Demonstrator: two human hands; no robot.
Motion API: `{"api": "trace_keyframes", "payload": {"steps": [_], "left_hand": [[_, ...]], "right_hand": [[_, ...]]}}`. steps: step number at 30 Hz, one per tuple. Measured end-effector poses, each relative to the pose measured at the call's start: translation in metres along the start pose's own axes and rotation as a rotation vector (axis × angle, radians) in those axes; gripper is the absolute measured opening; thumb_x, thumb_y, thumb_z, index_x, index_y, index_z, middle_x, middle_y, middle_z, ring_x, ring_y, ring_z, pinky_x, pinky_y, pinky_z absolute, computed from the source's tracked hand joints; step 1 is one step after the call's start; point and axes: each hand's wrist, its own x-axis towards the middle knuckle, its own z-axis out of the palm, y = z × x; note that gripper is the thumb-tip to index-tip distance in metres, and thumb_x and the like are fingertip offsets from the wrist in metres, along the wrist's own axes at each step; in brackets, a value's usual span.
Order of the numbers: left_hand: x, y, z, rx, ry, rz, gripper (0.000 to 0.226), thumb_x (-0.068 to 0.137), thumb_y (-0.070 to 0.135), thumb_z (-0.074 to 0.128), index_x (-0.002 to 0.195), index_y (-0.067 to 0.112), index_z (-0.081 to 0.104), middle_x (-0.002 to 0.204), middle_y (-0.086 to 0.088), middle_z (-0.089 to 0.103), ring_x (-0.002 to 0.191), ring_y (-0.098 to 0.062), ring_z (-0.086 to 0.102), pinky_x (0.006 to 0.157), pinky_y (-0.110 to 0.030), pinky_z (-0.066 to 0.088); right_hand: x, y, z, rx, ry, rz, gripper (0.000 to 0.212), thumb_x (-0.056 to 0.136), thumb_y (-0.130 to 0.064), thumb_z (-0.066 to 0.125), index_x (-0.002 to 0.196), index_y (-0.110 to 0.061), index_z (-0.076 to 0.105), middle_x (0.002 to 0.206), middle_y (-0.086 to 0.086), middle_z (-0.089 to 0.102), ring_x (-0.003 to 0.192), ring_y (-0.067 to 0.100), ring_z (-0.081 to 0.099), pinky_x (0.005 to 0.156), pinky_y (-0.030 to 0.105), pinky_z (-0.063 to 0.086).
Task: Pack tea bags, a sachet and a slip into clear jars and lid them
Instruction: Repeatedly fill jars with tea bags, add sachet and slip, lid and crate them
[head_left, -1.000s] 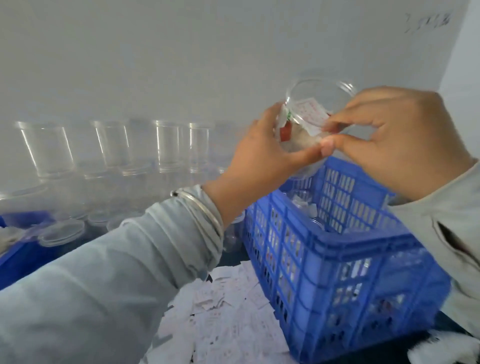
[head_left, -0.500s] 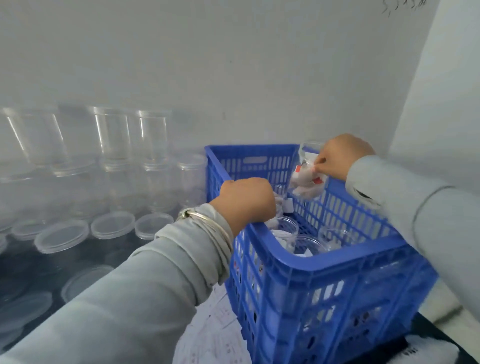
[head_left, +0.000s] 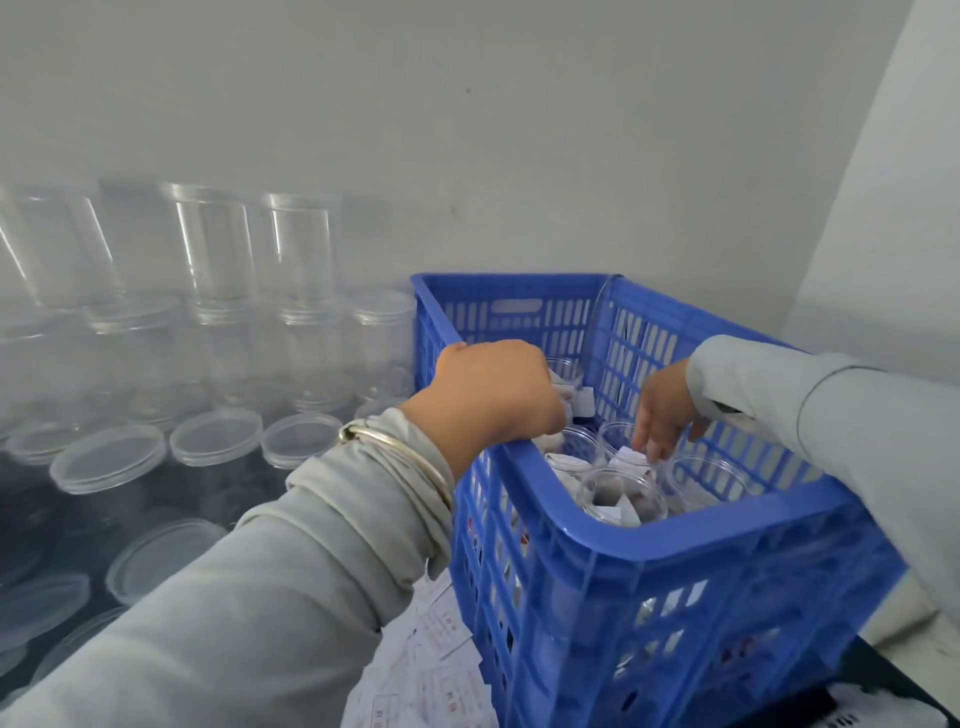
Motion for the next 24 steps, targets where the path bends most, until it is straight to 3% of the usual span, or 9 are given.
{"api": "trace_keyframes", "payload": {"steps": [4, 6, 10, 12, 15, 17, 21, 24], "left_hand": [[-0.001, 0.000, 0.000, -0.021, 0.001, 0.001, 0.033, 0.083, 0.036, 0.058, 0.114, 0.027, 0.062, 0.107, 0.007, 0.059, 0.095, -0.019, 0.054, 0.078, -0.032, 0.031], [-0.001, 0.000, 0.001, -0.039, 0.011, 0.003, 0.032, 0.084, 0.037, 0.057, 0.114, 0.027, 0.063, 0.110, 0.007, 0.060, 0.098, -0.019, 0.056, 0.080, -0.032, 0.033], [-0.006, -0.001, -0.001, -0.130, 0.043, -0.022, 0.026, 0.086, 0.032, 0.056, 0.108, 0.025, 0.067, 0.110, 0.005, 0.063, 0.099, -0.020, 0.059, 0.087, -0.033, 0.039], [-0.011, -0.002, -0.003, -0.216, 0.070, -0.041, 0.023, 0.086, 0.027, 0.054, 0.103, 0.021, 0.068, 0.104, 0.002, 0.065, 0.096, -0.022, 0.060, 0.089, -0.034, 0.043], [-0.021, -0.004, -0.005, -0.374, 0.159, -0.066, 0.017, 0.087, 0.020, 0.050, 0.090, 0.008, 0.062, 0.076, -0.001, 0.058, 0.079, -0.024, 0.057, 0.065, -0.029, 0.044], [-0.032, -0.010, -0.006, -0.448, 0.235, -0.068, 0.011, 0.087, 0.016, 0.049, 0.089, 0.008, 0.057, 0.070, 0.001, 0.053, 0.074, -0.022, 0.051, 0.053, -0.024, 0.036], [-0.065, -0.040, -0.009, -0.570, 0.325, -0.061, 0.020, 0.089, 0.018, 0.054, 0.106, 0.015, 0.063, 0.104, -0.001, 0.066, 0.092, -0.019, 0.060, 0.072, -0.022, 0.038], [-0.095, -0.080, -0.015, -0.558, 0.342, -0.084, 0.019, 0.088, 0.017, 0.058, 0.107, 0.017, 0.064, 0.104, 0.006, 0.065, 0.097, -0.011, 0.059, 0.073, -0.016, 0.033]], "right_hand": [[-0.012, -0.004, -0.001, -0.005, 0.281, -0.069, 0.031, 0.092, -0.017, 0.058, 0.122, -0.014, 0.063, 0.099, -0.002, 0.070, 0.081, 0.007, 0.065, 0.069, 0.020, 0.053], [-0.019, -0.011, -0.002, 0.040, 0.384, -0.086, 0.028, 0.093, -0.017, 0.056, 0.120, -0.015, 0.065, 0.106, -0.001, 0.070, 0.091, 0.010, 0.065, 0.083, 0.025, 0.052], [-0.041, -0.037, -0.003, 0.262, 0.680, -0.231, 0.020, 0.089, -0.017, 0.058, 0.099, -0.011, 0.075, 0.082, -0.006, 0.071, 0.090, 0.014, 0.066, 0.074, 0.023, 0.050], [-0.057, -0.055, -0.001, 0.333, 0.791, -0.293, 0.019, 0.088, -0.016, 0.058, 0.094, -0.013, 0.076, 0.081, -0.008, 0.069, 0.091, 0.015, 0.066, 0.073, 0.023, 0.046], [-0.082, -0.079, 0.004, 0.343, 0.933, -0.375, 0.022, 0.088, -0.015, 0.055, 0.095, -0.015, 0.076, 0.097, 0.002, 0.071, 0.096, 0.020, 0.063, 0.077, 0.026, 0.045], [-0.096, -0.093, 0.009, 0.321, 0.991, -0.401, 0.024, 0.088, -0.013, 0.053, 0.095, -0.016, 0.075, 0.099, 0.006, 0.070, 0.095, 0.025, 0.062, 0.081, 0.033, 0.048], [-0.124, -0.121, 0.019, 0.287, 0.998, -0.479, 0.023, 0.089, -0.017, 0.053, 0.095, -0.018, 0.074, 0.096, 0.005, 0.069, 0.091, 0.025, 0.062, 0.081, 0.039, 0.050], [-0.141, -0.150, 0.025, 0.218, 0.968, -0.519, 0.027, 0.089, -0.014, 0.050, 0.103, -0.021, 0.073, 0.106, 0.003, 0.068, 0.098, 0.024, 0.062, 0.085, 0.039, 0.051]]}}
